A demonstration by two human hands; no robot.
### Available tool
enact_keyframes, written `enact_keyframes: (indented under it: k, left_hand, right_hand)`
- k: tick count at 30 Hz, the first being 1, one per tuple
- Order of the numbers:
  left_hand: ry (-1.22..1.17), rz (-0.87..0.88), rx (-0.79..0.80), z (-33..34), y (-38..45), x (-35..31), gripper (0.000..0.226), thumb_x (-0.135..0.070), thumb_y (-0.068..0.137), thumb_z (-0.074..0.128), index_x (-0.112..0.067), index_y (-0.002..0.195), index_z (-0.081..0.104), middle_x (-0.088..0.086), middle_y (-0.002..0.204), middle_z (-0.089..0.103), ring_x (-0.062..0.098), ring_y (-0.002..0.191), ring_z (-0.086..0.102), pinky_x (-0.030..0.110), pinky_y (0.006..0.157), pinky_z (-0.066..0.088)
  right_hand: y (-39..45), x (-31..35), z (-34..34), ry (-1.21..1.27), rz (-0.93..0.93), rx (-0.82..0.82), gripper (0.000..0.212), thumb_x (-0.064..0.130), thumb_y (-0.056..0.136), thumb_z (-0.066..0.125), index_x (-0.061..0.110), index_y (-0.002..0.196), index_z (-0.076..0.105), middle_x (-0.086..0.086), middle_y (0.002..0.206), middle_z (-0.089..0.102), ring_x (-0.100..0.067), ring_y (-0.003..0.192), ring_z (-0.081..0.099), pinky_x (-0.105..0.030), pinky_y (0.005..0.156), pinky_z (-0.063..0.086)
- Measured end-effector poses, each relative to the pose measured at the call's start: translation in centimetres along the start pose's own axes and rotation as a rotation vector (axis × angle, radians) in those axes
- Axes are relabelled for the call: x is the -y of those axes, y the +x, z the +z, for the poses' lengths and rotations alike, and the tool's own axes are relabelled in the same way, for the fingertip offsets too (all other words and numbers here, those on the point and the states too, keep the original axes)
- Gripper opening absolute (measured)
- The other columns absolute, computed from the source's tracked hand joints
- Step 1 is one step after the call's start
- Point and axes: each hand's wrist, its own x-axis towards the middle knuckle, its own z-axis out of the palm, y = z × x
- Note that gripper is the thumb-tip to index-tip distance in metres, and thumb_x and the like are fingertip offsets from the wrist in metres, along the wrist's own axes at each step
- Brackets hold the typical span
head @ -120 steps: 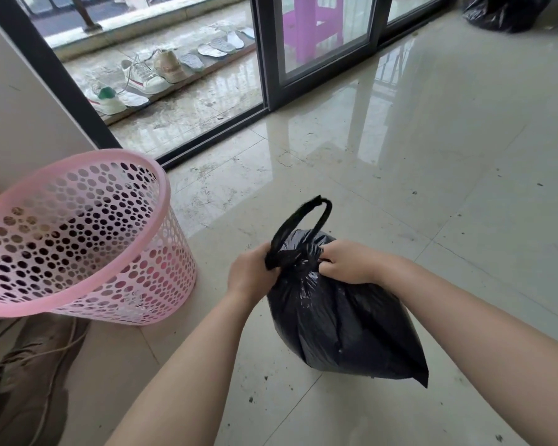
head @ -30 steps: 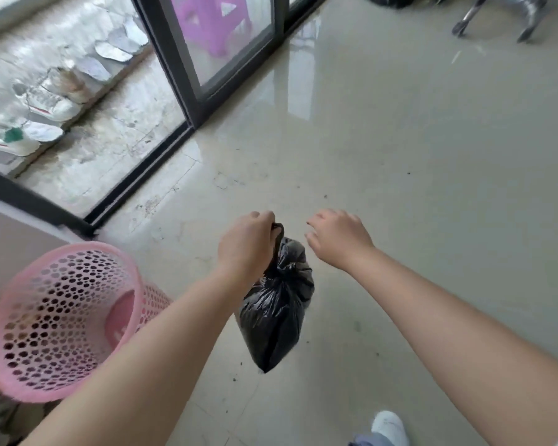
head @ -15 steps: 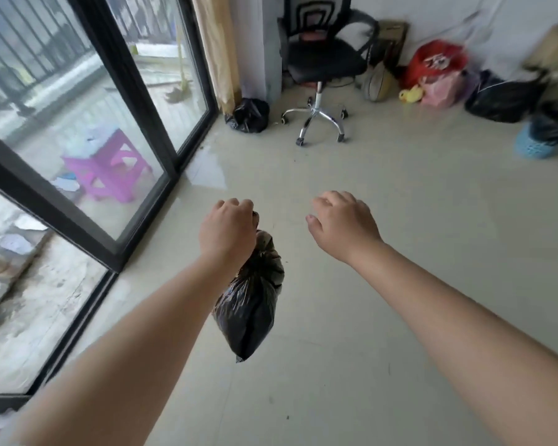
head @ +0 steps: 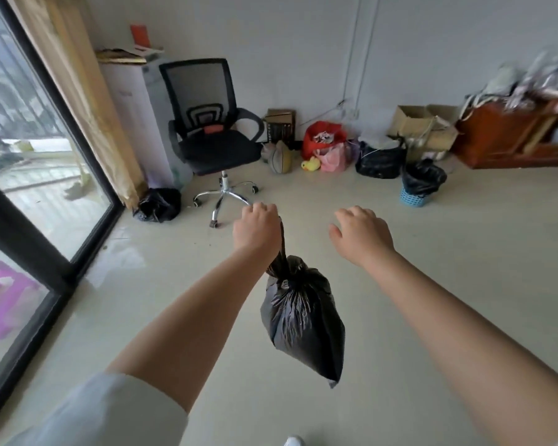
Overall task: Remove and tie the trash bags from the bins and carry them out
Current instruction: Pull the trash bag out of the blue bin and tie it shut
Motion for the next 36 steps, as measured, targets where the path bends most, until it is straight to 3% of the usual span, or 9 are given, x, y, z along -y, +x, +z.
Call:
enact_keyframes:
  k: [6,13,17,24,30,36]
  left_hand:
    - [0.034,0.205,0.087,3.1,14.4,-10.5,0.032,-0.024,0.098,0.033,-0.005,0.117,0.049,0.011,0.122,0.054,0.028,0.116,0.047,0.036,0.088,0.042]
    - [0.032,0.296,0.132,8.5,29.6,-21.4,0.034,-0.026,0.098,0.031,-0.004,0.118,0.047,0.013,0.122,0.053,0.029,0.115,0.047,0.036,0.087,0.042]
    - [0.070,0.270,0.155,12.1,39.2,-26.9,0.035,-0.027,0.098,0.031,-0.004,0.119,0.046,0.013,0.123,0.053,0.028,0.117,0.046,0.036,0.089,0.043]
    - [0.130,0.196,0.217,17.6,56.0,-37.0,0.034,-0.027,0.098,0.033,-0.004,0.118,0.048,0.012,0.123,0.053,0.028,0.118,0.046,0.037,0.090,0.043]
    - [0.140,0.184,0.248,23.0,70.4,-44.9,0.034,-0.027,0.098,0.034,-0.005,0.120,0.047,0.011,0.125,0.053,0.027,0.120,0.045,0.036,0.093,0.043]
    - [0.118,0.214,0.293,28.9,86.5,-52.3,0.038,-0.027,0.098,0.033,-0.002,0.124,0.044,0.013,0.128,0.051,0.028,0.122,0.044,0.037,0.096,0.041]
  right_hand:
    - [11.5,-11.7,-0.8,-0.100,0.128,0.005,0.033,0.028,0.093,0.036,0.004,0.106,0.053,-0.016,0.115,0.057,-0.032,0.107,0.049,-0.037,0.082,0.040]
    - [24.2,-25.1,1.4,-0.106,0.208,-0.015,0.033,0.029,0.093,0.037,0.002,0.103,0.053,-0.016,0.111,0.057,-0.032,0.103,0.051,-0.034,0.072,0.035]
    - [32.8,-33.0,3.3,-0.079,0.189,0.005,0.035,0.031,0.094,0.036,0.003,0.108,0.053,-0.016,0.115,0.056,-0.033,0.108,0.050,-0.038,0.081,0.041]
    - [47.6,-47.6,4.9,-0.102,0.110,0.029,0.035,0.028,0.094,0.034,0.003,0.111,0.052,-0.015,0.116,0.056,-0.031,0.109,0.049,-0.038,0.082,0.039]
    - [60.2,-58.6,7.6,-0.091,0.069,-0.021,0.031,0.025,0.094,0.035,0.003,0.104,0.053,-0.015,0.108,0.058,-0.031,0.100,0.052,-0.034,0.067,0.030]
    - [74.4,-69.1,11.0,-0.125,0.148,-0.019,0.031,0.028,0.094,0.034,0.007,0.108,0.053,-0.011,0.105,0.059,-0.029,0.097,0.055,-0.035,0.070,0.042]
